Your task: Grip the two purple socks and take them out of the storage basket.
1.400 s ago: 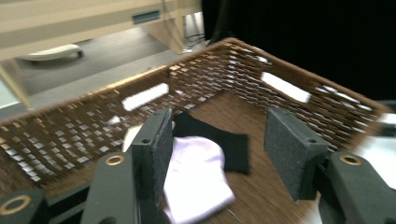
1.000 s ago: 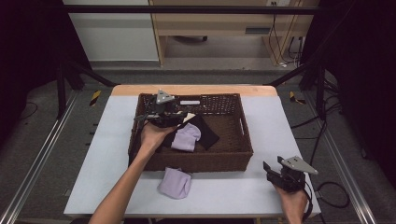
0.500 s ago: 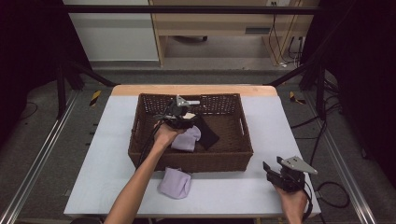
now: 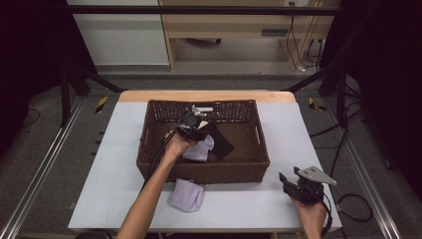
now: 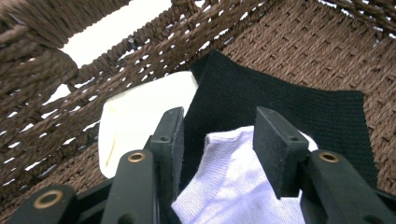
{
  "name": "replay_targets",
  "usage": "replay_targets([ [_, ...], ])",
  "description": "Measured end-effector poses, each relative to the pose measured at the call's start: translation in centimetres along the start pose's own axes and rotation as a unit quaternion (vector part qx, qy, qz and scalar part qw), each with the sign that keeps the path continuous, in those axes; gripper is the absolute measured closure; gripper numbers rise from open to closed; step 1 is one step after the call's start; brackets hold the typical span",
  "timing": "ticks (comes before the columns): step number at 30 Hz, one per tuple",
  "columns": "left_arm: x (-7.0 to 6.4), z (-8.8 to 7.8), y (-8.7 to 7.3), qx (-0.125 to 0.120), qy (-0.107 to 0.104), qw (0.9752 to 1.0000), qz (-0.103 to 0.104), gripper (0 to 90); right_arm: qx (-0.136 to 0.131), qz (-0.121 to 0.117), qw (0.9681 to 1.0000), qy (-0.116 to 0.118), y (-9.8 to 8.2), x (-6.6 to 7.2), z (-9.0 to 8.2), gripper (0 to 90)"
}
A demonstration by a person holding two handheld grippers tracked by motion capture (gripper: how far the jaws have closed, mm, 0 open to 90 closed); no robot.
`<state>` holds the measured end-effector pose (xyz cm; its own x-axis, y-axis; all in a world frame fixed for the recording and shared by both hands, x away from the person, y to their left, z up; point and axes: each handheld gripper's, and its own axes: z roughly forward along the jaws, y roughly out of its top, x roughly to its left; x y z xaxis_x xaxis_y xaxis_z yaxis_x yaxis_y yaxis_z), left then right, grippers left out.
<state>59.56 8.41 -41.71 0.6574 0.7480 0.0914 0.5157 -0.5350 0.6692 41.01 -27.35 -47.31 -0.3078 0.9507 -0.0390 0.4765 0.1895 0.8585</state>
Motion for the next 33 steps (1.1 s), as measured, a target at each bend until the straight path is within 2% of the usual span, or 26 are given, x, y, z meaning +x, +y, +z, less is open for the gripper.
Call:
replay_targets([
  [4,-0.1,0.5,0.0,0.022,-0.004,0.9997,0.006,55.3,0.001,0.002,1.0000,-0.001,0.0,0.0,0.0,40.9],
  [8,-0.6,1.0,0.0,0.049,-0.004,0.9982,0.035,61.6,0.001,0.001,1.0000,-0.001,0.1,0.0,0.0,41.0],
  [13,-0.4,1.0,0.0,0.064,-0.005,0.9977,0.023,80.4,0.002,-0.001,1.0000,-0.001,0.1,0.0,0.0,41.5],
  [14,-0.3,0.9,0.0,0.067,-0.006,0.9976,0.016,80.4,0.001,-0.001,1.0000,-0.001,0.1,0.0,0.0,41.6],
  [15,-0.3,0.8,0.0,0.067,-0.009,0.9977,0.010,84.1,0.001,-0.002,1.0000,-0.001,0.1,0.0,-0.1,41.7],
  [19,-0.3,0.3,0.1,0.066,-0.013,0.9977,0.010,85.9,0.000,-0.002,1.0000,-0.001,0.0,0.0,-0.2,42.3],
  [20,-0.3,-0.1,0.2,0.057,-0.015,0.9982,0.011,85.9,-0.001,-0.003,1.0000,-0.002,0.0,0.0,-0.2,42.3],
  [23,-0.6,-1.7,0.4,0.008,-0.019,0.9997,0.015,86.4,-0.001,-0.003,1.0000,-0.003,0.0,-0.1,-0.2,42.5],
  [25,-0.6,-2.1,0.5,-0.001,-0.019,0.9997,0.015,86.7,0.000,-0.002,1.0000,-0.003,0.0,-0.1,-0.2,42.6],
  [26,-0.8,-3.2,0.6,-0.026,-0.023,0.9992,0.020,86.8,0.000,-0.003,1.0000,-0.004,0.0,-0.1,-0.2,42.6],
  [27,-0.8,-3.2,0.6,-0.026,-0.023,0.9992,0.020,86.9,0.000,-0.003,1.0000,-0.004,0.0,-0.1,-0.2,42.6],
  [29,-0.7,-4.3,0.7,-0.058,-0.044,0.9973,0.009,87.0,-0.001,0.000,1.0000,-0.003,0.0,-0.1,-0.3,42.6],
  [33,-1.1,-6.9,0.9,-0.115,-0.047,0.9922,0.010,87.0,-0.002,0.003,1.0000,-0.004,0.0,-0.2,-0.3,42.9],
])
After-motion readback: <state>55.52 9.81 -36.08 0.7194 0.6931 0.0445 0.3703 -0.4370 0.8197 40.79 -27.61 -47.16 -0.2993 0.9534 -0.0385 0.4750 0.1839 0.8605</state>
